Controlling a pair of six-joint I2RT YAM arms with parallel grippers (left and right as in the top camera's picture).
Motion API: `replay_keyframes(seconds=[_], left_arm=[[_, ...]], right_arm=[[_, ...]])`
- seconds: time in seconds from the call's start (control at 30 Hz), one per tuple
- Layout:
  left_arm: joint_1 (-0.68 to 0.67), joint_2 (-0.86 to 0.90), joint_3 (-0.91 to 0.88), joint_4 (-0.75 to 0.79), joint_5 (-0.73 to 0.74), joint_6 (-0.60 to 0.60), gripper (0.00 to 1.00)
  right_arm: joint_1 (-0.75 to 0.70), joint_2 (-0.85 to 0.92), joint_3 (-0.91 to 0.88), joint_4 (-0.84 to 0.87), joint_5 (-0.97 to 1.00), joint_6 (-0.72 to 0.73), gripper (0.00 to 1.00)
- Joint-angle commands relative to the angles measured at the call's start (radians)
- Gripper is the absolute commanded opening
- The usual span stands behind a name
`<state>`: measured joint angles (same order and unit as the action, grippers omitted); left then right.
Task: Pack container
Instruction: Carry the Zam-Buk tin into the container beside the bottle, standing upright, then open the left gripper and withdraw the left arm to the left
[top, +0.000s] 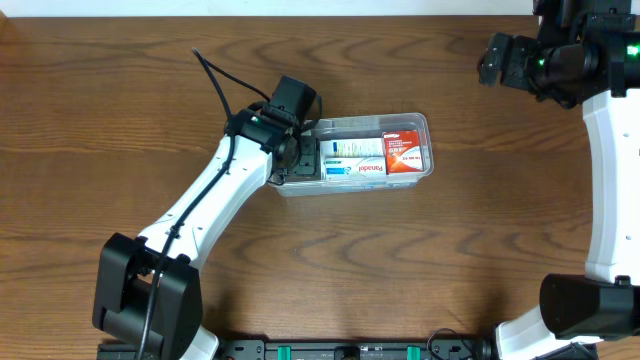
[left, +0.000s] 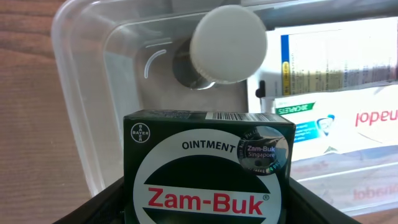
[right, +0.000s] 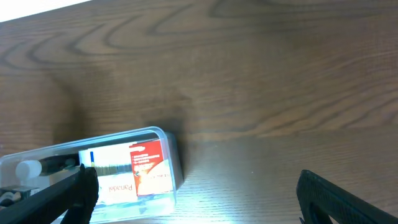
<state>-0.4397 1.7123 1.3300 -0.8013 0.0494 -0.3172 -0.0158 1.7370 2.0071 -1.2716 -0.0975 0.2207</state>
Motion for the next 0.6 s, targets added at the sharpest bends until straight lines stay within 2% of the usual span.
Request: replay_keyframes(seconds=[0.0,0.13,0.2,0.27,0.57], left_arm=[[0.003,0.006,0.013,-0.007,-0.032,-0.018,0.68],[0.003,0.006,0.013,-0.016,-0.035,-0.021,0.69],[0.003,0.006,0.014,-0.019,-0.035,-0.021,0.74],[0.004,0.006,0.018,-0.02,-0.035,-0.02,0.84],[0.014,-0.042,0.111,-0.097,-0.036,-0.016,0.84]], right_arm=[[-0.003,-0.003,0.005,-0.002,0.0,0.011,0.99],[-0.003,-0.003,0.005,-0.002,0.0,0.01,0.99],[-0.003,-0.003,0.005,-0.002,0.0,0.01,0.99],[-0.003,-0.003,0.005,-0.002,0.0,0.011,0.99],[-0.003,-0.003,0.005,-0.002,0.0,0.011,0.99]])
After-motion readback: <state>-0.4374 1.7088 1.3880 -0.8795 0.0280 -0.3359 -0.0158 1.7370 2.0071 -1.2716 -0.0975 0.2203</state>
